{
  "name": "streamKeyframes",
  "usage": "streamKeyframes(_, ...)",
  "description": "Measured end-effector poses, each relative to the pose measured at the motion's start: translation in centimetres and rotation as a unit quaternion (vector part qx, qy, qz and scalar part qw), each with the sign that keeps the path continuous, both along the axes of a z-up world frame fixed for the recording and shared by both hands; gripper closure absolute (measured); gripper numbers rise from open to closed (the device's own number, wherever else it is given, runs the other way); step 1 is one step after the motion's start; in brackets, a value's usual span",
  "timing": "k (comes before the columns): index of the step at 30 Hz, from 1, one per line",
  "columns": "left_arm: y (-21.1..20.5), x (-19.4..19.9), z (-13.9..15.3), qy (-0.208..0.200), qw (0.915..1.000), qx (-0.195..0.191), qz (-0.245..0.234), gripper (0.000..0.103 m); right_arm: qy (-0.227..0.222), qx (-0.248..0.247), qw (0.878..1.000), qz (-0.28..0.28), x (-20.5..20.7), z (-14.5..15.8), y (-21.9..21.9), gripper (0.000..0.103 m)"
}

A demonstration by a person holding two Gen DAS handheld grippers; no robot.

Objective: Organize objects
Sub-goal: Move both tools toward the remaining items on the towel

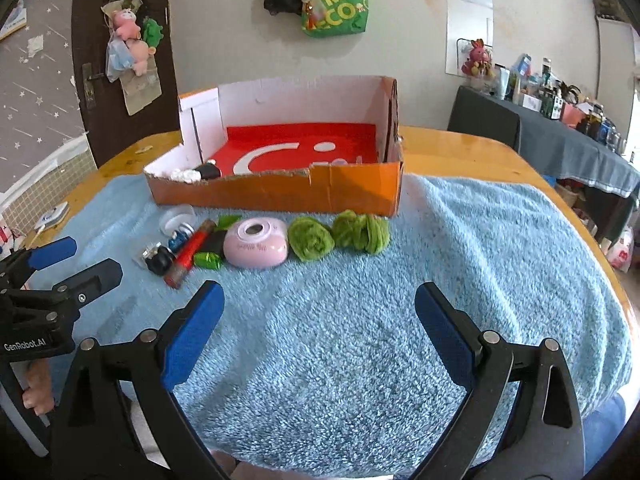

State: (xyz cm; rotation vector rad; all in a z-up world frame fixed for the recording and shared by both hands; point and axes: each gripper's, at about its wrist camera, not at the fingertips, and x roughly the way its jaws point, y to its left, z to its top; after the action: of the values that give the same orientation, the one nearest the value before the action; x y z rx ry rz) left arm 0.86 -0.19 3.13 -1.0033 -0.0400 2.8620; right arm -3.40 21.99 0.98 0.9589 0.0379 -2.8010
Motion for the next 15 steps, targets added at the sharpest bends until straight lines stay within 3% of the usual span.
streamKeyframes(15, 0.5, -0.3, -1.3, -0.02, 0.9998, -0.001, -0.004, 0.0, -0.021, 0.001, 1.0, -0.004, -0.2, -1.5, 0.2, 0.005)
